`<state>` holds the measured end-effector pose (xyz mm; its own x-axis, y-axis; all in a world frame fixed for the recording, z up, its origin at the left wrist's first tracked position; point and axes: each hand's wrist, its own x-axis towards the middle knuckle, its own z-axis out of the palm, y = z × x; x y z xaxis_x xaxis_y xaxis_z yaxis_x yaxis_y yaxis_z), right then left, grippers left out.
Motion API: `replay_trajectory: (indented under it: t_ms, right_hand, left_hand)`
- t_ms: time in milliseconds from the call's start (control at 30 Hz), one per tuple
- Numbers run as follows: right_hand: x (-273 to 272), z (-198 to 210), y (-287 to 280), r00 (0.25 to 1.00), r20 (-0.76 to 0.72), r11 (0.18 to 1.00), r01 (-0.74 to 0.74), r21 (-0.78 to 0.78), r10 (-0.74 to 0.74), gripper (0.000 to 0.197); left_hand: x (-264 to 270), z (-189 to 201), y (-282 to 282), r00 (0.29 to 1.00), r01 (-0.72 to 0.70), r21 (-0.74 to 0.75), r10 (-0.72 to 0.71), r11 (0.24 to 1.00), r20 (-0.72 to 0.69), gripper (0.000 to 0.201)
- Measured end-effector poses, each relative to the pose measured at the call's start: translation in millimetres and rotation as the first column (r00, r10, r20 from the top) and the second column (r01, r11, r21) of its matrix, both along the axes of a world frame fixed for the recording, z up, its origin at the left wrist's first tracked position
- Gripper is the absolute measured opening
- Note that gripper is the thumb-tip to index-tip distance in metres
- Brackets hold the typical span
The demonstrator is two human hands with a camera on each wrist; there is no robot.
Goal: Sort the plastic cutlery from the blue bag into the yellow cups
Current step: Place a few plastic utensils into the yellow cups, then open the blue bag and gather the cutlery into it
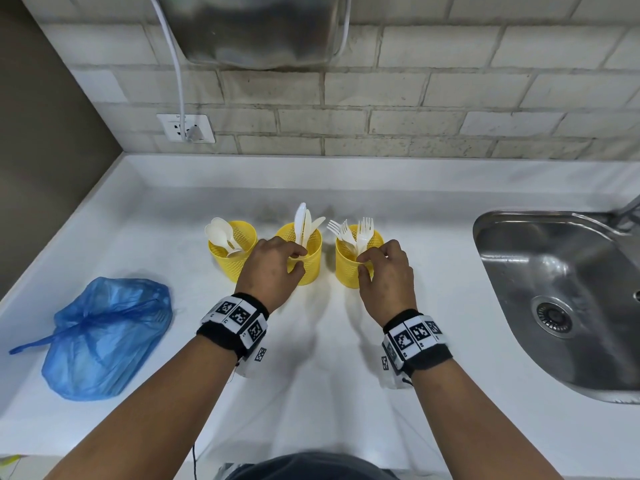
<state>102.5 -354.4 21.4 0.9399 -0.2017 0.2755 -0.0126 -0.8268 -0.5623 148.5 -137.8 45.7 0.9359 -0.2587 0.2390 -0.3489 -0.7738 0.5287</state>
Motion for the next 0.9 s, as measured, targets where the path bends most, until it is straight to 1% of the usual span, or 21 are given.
replay_trajectory:
  t_ms: [100, 200, 333, 533, 700, 800, 900]
  right_hand:
    - [-6.2, 3.2, 3.0, 0.999, 0.038, 0.999, -0.016, 0.042, 0.014, 0.026]
    - [-15.0, 5.5, 11.5, 0.993, 0.105, 0.994, -0.062, 0.094, 0.052, 0.023]
    - [-31.7, 3.4, 33.5, 0.981, 0.126, 0.977, -0.166, 0.135, 0.15, 0.02]
    - [-49.0, -11.5, 86.4, 0.958, 0.052, 0.936, -0.288, 0.205, 0.283, 0.023]
    - [-52.9, -26.0, 143.7, 0.906, -0.086, 0.886, -0.381, 0.264, 0.415, 0.026]
    - [-54.3, -27.6, 179.7, 0.864, -0.163, 0.858, -0.415, 0.304, 0.476, 0.034]
    - [-53.8, -28.7, 216.2, 0.822, -0.218, 0.832, -0.445, 0.33, 0.526, 0.045]
  left_hand:
    - [-12.2, 2.1, 4.9, 1.0, -0.006, -0.026, 0.006, 1.0, 0.014, 0.032]
    - [-33.5, 2.5, 17.7, 1.0, 0.002, -0.077, -0.002, 0.997, 0.012, 0.035]
    - [-72.2, -0.6, 47.4, 1.0, -0.011, -0.071, 0.011, 0.997, -0.01, 0.035]
    - [-127.8, -21.2, 105.3, 0.991, -0.039, -0.033, 0.034, 0.999, -0.127, 0.033]
    - [-159.2, -39.3, 164.2, 0.961, -0.14, -0.017, 0.132, 0.99, -0.241, 0.029]
    - [-174.2, -44.8, 202.3, 0.925, -0.231, -0.031, 0.209, 0.973, -0.317, 0.025]
    - [-185.2, -46.3, 241.9, 0.89, -0.321, -0.023, 0.294, 0.947, -0.348, 0.023]
